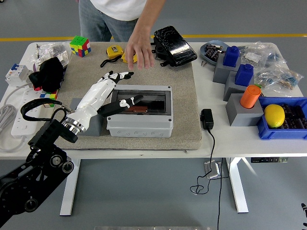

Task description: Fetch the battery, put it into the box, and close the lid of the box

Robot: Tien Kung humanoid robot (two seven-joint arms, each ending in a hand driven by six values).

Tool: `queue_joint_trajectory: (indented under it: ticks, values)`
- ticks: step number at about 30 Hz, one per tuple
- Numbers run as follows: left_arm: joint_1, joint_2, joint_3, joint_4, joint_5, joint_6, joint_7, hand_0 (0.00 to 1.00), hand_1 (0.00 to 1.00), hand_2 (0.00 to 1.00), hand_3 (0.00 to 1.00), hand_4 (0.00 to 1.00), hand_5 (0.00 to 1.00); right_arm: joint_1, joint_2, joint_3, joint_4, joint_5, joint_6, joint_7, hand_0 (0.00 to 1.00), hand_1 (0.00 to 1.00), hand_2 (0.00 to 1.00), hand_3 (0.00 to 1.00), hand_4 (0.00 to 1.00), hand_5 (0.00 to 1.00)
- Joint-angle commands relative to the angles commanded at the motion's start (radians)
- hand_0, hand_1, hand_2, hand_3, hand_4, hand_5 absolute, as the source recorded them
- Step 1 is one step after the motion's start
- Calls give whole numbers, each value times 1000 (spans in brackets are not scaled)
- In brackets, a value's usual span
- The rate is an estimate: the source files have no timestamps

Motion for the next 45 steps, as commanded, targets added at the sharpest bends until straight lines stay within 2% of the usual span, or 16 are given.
queue_joint_trajectory:
  ticks: [5,12,16,20,24,30,34,38,41,45]
  values:
    - [12,-20,-91,32,-192,-22,-110,998,976,921,926,998,998,1,0,2,0,-1,0,-1,849,810,773,802,998,998]
    - [15,-31,-234,56,-486,-95,-221,998,981,924,926,998,998,2,3,4,0,1,0,-1,849,810,773,802,998,998]
    - [15,-30,-308,70,-628,-126,-251,998,978,933,927,998,998,2,5,4,0,4,0,0,850,810,773,802,998,998]
    - [18,-23,-370,103,-695,-159,-265,998,976,929,930,998,998,0,7,7,0,4,-1,0,849,811,773,802,998,998]
    - [28,-18,-400,147,-804,-220,-272,998,976,929,930,998,998,0,9,8,0,7,-1,1,849,811,773,802,998,998]
    - [46,-28,-440,199,-920,-284,-274,998,982,930,931,998,998,1,12,8,0,7,-1,3,849,811,773,802,998,998]
    - [56,-41,-476,213,-938,-301,-275,998,987,931,931,998,998,1,13,8,0,4,0,2,849,811,773,802,998,998]
    - [64,-39,-509,213,-898,-298,-262,998,966,910,913,998,998,1,14,1,0,3,1,1,849,810,774,802,998,998]
    - [68,-29,-530,206,-824,-283,-232,998,966,910,913,998,998,0,14,-4,0,1,2,0,849,810,774,802,998,998]
    - [77,-17,-555,186,-674,-244,-178,969,935,885,897,998,998,0,9,-10,0,2,2,-1,848,811,773,802,998,998]
